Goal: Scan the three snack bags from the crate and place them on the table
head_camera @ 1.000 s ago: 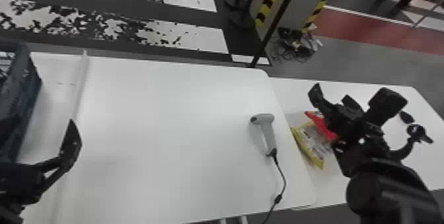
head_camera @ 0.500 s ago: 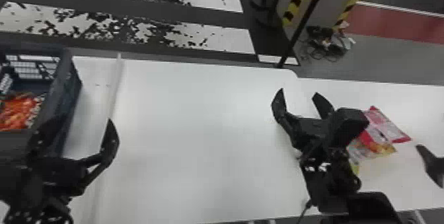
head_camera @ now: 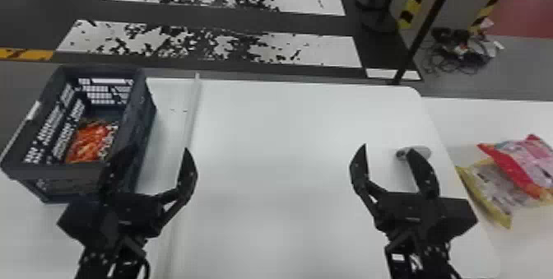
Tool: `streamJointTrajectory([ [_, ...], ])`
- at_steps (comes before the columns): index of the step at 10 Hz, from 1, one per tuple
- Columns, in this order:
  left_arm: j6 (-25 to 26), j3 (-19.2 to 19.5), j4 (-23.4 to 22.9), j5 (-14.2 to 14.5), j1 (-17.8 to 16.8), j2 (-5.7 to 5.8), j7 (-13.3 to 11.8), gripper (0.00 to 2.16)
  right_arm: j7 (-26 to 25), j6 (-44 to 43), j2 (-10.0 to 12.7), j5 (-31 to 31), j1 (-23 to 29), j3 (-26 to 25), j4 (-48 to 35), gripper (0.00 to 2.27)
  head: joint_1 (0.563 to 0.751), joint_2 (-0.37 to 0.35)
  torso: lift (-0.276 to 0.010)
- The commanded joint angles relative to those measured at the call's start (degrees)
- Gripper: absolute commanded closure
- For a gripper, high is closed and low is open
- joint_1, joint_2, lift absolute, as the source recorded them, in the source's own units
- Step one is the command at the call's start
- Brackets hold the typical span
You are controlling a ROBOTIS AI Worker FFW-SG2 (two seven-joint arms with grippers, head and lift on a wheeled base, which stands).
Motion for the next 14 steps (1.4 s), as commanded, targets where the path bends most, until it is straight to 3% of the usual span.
streamJointTrajectory([
  [1,0.2,0.0,-0.5,0.0,0.0,-0.04,0.4,0.04,-0.2,-3.0,0.0,-0.1,0.5,0.7,2.1,0.08,0.695,-0.073,-0.062],
  [2,0.7,0.8,-2.4,0.1,0.3,0.05,0.2,0.06,-0.2,-3.0,0.0,-0.2,0.8,0.7,2.1,0.08,0.695,-0.07,-0.062],
  [4,8.9,6.9,-9.6,0.2,0.4,1.02,-3.6,0.08,-0.2,-2.6,-0.3,-0.5,0.9,0.7,2.1,0.08,0.695,-0.057,-0.062],
  [6,21.4,12.7,-15.9,1.0,-1.5,3.3,-5.7,0.08,-0.2,-2.1,-0.6,-0.9,0.9,0.7,2.4,0.08,0.695,-0.017,-0.062],
  [7,28.1,16.5,-18.0,1.6,-2.9,3.65,-6.5,0.08,-0.2,-1.8,-0.7,-0.9,1.0,0.7,2.3,0.08,0.695,0.016,-0.062],
  [9,37.8,20.6,-18.6,2.4,-7.3,6.47,-9.9,0.08,-0.2,-0.9,-0.8,-0.9,1.0,0.7,2.4,0.08,0.695,0.095,-0.062],
  [10,43.2,22.0,-18.3,2.1,-10.3,8.22,-12.8,0.08,-0.2,-0.4,-0.8,-0.9,1.0,0.7,2.4,0.08,0.695,0.106,-0.062],
  [11,48.5,22.5,-17.4,0.6,-14.1,9.1,-16.5,0.08,-0.2,0.5,-0.9,-0.9,1.0,0.7,2.4,0.08,0.695,0.128,-0.062],
  [12,50.3,23.5,-16.0,-1.4,-16.5,9.37,-19.2,0.08,-0.2,0.5,-0.9,-0.9,1.0,0.7,2.5,0.08,0.695,0.142,-0.062],
  [14,51.5,23.5,-11.8,-5.8,-21.4,11.39,-25.6,0.06,-0.2,0.5,-0.9,-0.9,1.0,0.7,2.6,0.08,0.695,0.16,-0.062],
])
